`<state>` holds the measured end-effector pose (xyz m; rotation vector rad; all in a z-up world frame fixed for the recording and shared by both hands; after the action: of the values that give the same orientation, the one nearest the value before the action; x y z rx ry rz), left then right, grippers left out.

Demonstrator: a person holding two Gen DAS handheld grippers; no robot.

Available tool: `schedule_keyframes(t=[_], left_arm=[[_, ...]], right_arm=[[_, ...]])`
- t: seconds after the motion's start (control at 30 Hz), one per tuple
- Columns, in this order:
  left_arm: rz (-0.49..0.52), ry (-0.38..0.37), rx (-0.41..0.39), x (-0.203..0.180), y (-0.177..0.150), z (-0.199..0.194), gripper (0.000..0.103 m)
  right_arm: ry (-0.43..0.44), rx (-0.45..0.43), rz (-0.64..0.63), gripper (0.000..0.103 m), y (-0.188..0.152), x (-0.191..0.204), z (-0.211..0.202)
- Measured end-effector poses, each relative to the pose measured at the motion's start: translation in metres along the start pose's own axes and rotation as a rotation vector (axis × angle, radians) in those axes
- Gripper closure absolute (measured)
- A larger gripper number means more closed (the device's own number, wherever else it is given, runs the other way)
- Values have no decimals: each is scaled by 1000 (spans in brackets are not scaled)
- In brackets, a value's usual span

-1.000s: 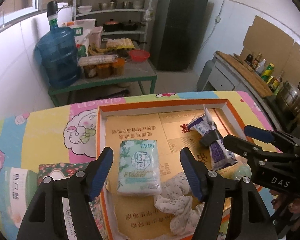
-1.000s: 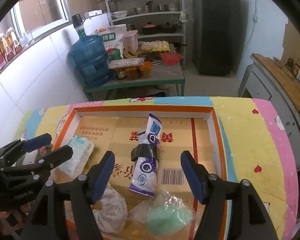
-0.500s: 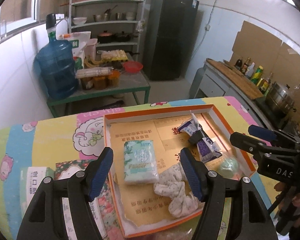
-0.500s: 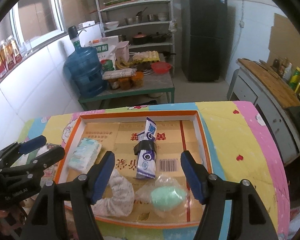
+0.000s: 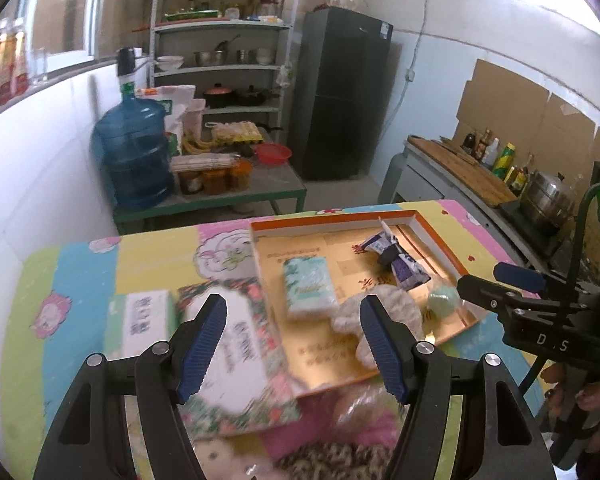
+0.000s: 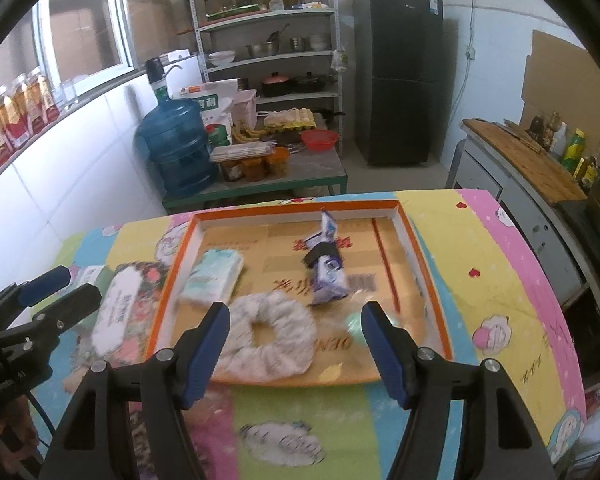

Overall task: Organize soft objects
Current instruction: 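Withdraw both tools from the box toward the pile of remaining items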

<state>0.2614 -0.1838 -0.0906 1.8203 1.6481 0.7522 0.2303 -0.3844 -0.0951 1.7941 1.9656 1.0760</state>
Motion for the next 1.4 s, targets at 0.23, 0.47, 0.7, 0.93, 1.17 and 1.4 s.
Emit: schedule_keyframes(t=[0.23,0.47,0.7,0.93,1.17,1.4], left_arm=[[-14,22,-18,33,-20,-39,32],[-22,34,-39,66,-41,-72,32],[-50,45,-40,98,-62,-92,32],[-73,66,-35,125,-83,-103,32],[-80,83,-30,145,-98,-109,32],[-93,85,-17,160,-112,-110,32]], right_arm=[[-2,-29,-35,35,-22,46,-29],[-9,-41,-46,35,-44,80,-48],[-15,-38,-74,35,-63,113,-59],[-27,-38,-117,35,-78,141,-66],[-26,-30,-132,35,-91,160,-65],[-20,-19,-130,35,-102,172,-61]])
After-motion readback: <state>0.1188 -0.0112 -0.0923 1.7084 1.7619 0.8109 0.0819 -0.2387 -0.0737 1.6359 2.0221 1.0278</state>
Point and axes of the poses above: each gripper's, at about its wrist camera, not at the fingertips, and z roughly the way its jaws point, x to its left, y to its top, the point moved 6 cm from there along z, roughly the way its jaws point, and after that the axes turned 14 degrees about y, right-handed, at the moved point
